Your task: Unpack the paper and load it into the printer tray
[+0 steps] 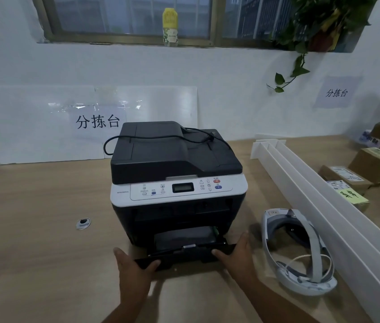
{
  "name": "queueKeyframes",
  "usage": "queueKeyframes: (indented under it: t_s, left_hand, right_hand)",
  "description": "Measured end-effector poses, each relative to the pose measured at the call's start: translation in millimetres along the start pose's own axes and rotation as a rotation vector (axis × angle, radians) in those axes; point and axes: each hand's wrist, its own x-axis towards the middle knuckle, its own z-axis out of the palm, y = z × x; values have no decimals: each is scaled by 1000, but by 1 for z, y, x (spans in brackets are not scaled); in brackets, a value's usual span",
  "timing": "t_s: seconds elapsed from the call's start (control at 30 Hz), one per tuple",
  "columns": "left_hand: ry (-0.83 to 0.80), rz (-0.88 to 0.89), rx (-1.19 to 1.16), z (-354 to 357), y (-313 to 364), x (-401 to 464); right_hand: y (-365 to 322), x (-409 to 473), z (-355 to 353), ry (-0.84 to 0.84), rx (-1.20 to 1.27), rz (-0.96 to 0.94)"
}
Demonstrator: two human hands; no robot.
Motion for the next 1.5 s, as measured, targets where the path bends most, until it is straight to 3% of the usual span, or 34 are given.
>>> queueKeyframes:
  t_s: [0.43, 1.03, 1.33, 1.5]
  left_hand:
    - [26, 68, -119, 18, 23, 63]
    - [29, 22, -89, 14, 28, 60]
    - [-24, -55, -31, -7, 51, 40]
    - [-39, -239, -100, -39, 73, 35]
  right_hand:
    - [-28, 63, 12, 53, 191, -16]
    - [-33, 56, 8, 64, 181, -30]
    - [-50, 23, -16, 32, 121, -31]
    - [-82, 10, -57, 101, 190, 52]
